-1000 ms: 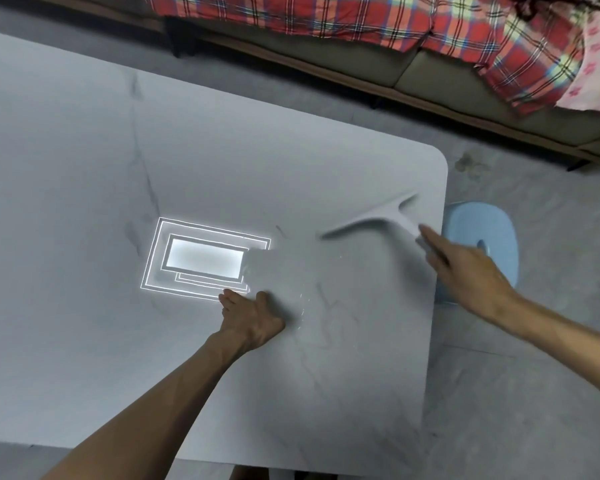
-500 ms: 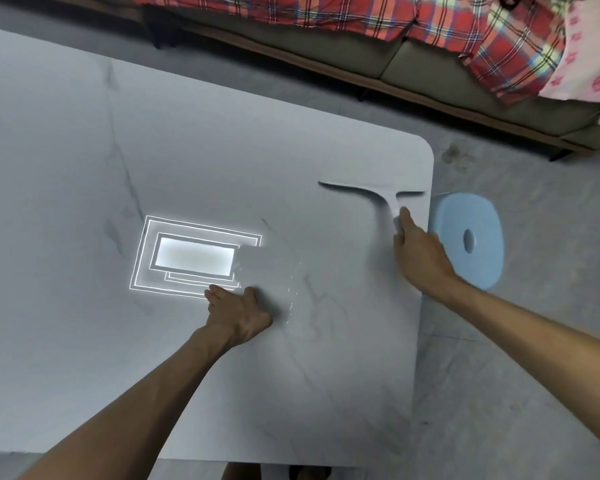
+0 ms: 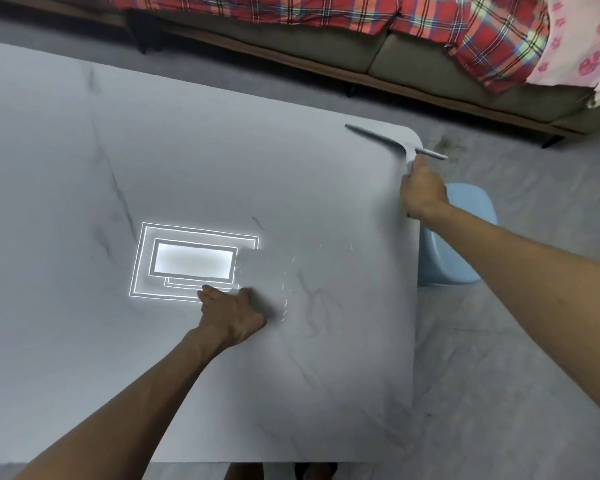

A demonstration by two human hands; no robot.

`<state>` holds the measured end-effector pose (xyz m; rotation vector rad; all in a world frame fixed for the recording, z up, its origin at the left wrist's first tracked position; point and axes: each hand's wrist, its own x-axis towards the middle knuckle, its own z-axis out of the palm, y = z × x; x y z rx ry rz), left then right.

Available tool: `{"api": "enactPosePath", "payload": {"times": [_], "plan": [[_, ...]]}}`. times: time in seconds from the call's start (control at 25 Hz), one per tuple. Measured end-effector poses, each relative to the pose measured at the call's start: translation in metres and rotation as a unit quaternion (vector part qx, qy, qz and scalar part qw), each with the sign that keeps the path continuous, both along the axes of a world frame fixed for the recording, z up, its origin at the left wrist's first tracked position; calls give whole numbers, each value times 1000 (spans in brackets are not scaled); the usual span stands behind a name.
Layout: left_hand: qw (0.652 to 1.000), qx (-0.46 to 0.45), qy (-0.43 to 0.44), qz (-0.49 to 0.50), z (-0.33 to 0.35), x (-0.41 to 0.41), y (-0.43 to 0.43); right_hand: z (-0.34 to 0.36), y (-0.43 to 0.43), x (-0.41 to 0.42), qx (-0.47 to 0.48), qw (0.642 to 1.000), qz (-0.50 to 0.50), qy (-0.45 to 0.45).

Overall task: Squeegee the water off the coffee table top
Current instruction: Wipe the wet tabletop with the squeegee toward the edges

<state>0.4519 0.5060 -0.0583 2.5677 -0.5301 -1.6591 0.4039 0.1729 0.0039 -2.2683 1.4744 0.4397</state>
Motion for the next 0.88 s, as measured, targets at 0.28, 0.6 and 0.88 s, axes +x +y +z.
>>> {"api": "enactPosePath", "payload": {"times": [0.28, 0.6, 0.88], "plan": [[1000, -8, 5, -1, 1, 1, 1, 8, 138, -80, 108, 994, 10, 31], [999, 2, -23, -25, -4, -2, 3, 41, 106, -92, 110, 993, 9, 31], [998, -40, -37, 4, -3, -4, 13, 7, 84, 56, 135, 976, -136, -105]]}}
